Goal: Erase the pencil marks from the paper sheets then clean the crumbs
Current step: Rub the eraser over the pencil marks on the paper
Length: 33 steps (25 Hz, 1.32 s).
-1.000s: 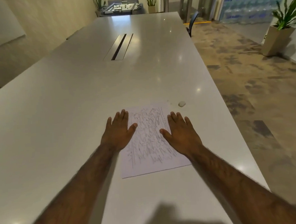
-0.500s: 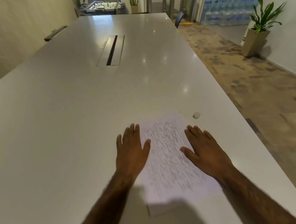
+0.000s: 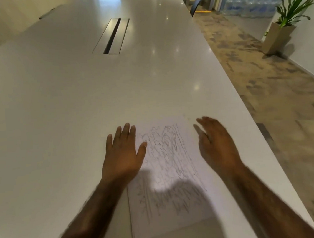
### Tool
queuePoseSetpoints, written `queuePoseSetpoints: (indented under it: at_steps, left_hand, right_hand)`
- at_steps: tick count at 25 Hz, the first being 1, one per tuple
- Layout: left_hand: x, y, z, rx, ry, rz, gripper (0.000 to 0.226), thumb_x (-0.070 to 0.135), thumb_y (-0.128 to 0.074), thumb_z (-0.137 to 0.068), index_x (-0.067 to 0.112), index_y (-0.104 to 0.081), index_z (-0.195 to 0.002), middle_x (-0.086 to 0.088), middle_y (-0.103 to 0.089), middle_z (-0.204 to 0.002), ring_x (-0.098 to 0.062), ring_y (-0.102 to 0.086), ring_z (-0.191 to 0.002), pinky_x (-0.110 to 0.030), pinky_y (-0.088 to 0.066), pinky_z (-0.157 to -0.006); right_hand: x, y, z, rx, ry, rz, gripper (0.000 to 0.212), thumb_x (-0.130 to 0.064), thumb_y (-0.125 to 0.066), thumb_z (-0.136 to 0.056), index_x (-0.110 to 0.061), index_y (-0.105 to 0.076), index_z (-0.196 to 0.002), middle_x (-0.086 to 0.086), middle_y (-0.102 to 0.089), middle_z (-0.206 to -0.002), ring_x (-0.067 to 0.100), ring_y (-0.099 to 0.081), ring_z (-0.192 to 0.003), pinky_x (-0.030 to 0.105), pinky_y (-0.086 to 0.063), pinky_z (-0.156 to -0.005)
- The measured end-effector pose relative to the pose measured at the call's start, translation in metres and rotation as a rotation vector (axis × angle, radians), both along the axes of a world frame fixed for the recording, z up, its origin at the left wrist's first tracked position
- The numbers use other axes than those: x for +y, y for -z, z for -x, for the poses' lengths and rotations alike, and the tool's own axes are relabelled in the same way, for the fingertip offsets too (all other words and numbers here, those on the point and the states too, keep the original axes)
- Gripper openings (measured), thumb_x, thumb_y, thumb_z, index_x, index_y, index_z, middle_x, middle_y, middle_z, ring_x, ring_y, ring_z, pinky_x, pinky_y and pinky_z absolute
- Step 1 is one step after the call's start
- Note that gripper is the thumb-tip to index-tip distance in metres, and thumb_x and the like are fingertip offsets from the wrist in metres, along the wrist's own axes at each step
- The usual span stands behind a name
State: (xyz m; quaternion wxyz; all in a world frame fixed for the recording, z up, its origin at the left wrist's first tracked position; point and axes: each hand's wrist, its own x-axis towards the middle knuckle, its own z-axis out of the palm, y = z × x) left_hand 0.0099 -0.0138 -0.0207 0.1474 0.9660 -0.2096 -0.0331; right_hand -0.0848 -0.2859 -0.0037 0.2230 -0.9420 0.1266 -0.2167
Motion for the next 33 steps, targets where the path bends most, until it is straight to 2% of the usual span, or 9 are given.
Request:
queuePoseSetpoints:
  at_steps: [3, 7, 12, 16, 19, 24, 28, 30, 33]
  left_hand:
    - [-0.004, -0.008, 0.0, 0.026, -0.031, 0.052, 0.076, 0.065, -0.016, -0.105, 0.021, -0.009, -0.167, -0.002, 0.003, -0.175, -0.02, 0.008, -0.161, -0.047, 0.007, -0.129]
    - [0.0, -0.023, -0.001, -0.087, -0.019, 0.19, 0.065, 0.054, -0.025, -0.106, 0.021, -0.035, -0.161, -0.004, -0.023, -0.171, -0.024, -0.014, -0.159, -0.048, -0.002, -0.128]
    - [0.021, -0.016, 0.059, -0.064, -0.024, 0.21, 0.059, 0.051, -0.033, -0.104, 0.024, -0.044, -0.155, -0.002, -0.031, -0.168, -0.021, -0.023, -0.156, -0.049, -0.011, -0.128]
    - [0.021, -0.001, 0.072, 0.102, -0.031, 0.047, 0.078, 0.072, -0.006, -0.1, 0.033, 0.001, -0.166, 0.006, 0.017, -0.173, -0.014, 0.019, -0.158, -0.041, 0.014, -0.127]
    - [0.02, 0.002, 0.072, 0.066, 0.014, -0.027, 0.083, 0.08, 0.0, -0.096, 0.034, 0.016, -0.164, 0.008, 0.03, -0.169, -0.014, 0.032, -0.154, -0.043, 0.021, -0.124]
    - [0.025, -0.002, 0.076, 0.015, 0.059, -0.163, 0.088, 0.078, 0.004, -0.095, 0.026, 0.012, -0.165, -0.001, 0.023, -0.172, -0.026, 0.022, -0.158, -0.05, 0.013, -0.127]
    - [0.026, -0.008, 0.074, -0.01, 0.112, -0.088, 0.084, 0.077, -0.002, -0.099, 0.028, 0.005, -0.166, 0.001, 0.024, -0.171, -0.021, 0.022, -0.158, -0.048, 0.015, -0.127]
    - [0.022, -0.014, 0.078, -0.07, 0.203, 0.014, 0.081, 0.077, -0.012, -0.099, 0.032, -0.005, -0.167, 0.005, 0.02, -0.173, -0.015, 0.022, -0.157, -0.045, 0.015, -0.127]
    - [0.014, -0.016, 0.087, 0.009, 0.316, 0.058, 0.09, 0.089, -0.016, -0.093, 0.039, -0.004, -0.166, 0.016, 0.024, -0.17, -0.006, 0.029, -0.154, -0.045, 0.013, -0.127]
  right_hand:
    - [-0.031, -0.01, -0.038, 0.182, -0.024, 0.225, 0.039, -0.014, -0.051, -0.102, -0.019, -0.062, -0.139, 0.009, -0.054, -0.149, 0.037, -0.054, -0.127, 0.049, -0.048, -0.102]
    - [-0.045, -0.011, -0.056, 0.27, -0.152, 0.326, 0.021, -0.004, -0.054, -0.097, -0.011, -0.073, -0.101, 0.011, -0.068, -0.112, 0.036, -0.057, -0.098, 0.046, -0.053, -0.082]
    - [-0.041, -0.019, -0.04, 0.176, 0.016, 0.044, 0.026, -0.014, -0.062, -0.094, -0.011, -0.073, -0.118, 0.011, -0.063, -0.107, 0.027, -0.061, -0.096, 0.028, -0.042, -0.081]
    - [0.011, -0.012, 0.018, -0.123, 0.049, -0.45, 0.018, -0.016, -0.063, -0.094, -0.025, -0.075, -0.106, 0.001, -0.067, -0.103, 0.011, -0.07, -0.089, 0.024, -0.054, -0.077]
    - [0.041, -0.005, 0.045, -0.164, 0.054, -0.731, 0.018, -0.016, -0.064, -0.095, -0.026, -0.076, -0.103, -0.003, -0.069, -0.108, 0.013, -0.073, -0.096, 0.043, -0.063, -0.08]
    - [0.049, -0.01, 0.062, -0.167, 0.121, -0.852, 0.019, -0.01, -0.064, -0.099, -0.02, -0.073, -0.112, 0.006, -0.07, -0.108, 0.024, -0.072, -0.095, 0.047, -0.063, -0.083]
    - [0.056, -0.023, 0.069, -0.199, 0.108, -0.935, 0.018, -0.004, -0.065, -0.097, -0.016, -0.067, -0.11, 0.004, -0.07, -0.093, 0.016, -0.072, -0.076, 0.019, -0.058, -0.06]
    - [0.06, -0.026, 0.065, -0.161, 0.071, -0.945, 0.018, -0.001, -0.068, -0.095, -0.012, -0.07, -0.109, 0.007, -0.07, -0.09, 0.008, -0.068, -0.067, 0.015, -0.054, -0.057]
    - [0.071, -0.021, 0.061, -0.012, -0.002, -1.031, 0.025, 0.003, -0.07, -0.09, -0.013, -0.074, -0.108, 0.01, -0.072, -0.089, 0.015, -0.067, -0.07, 0.028, -0.056, -0.063]
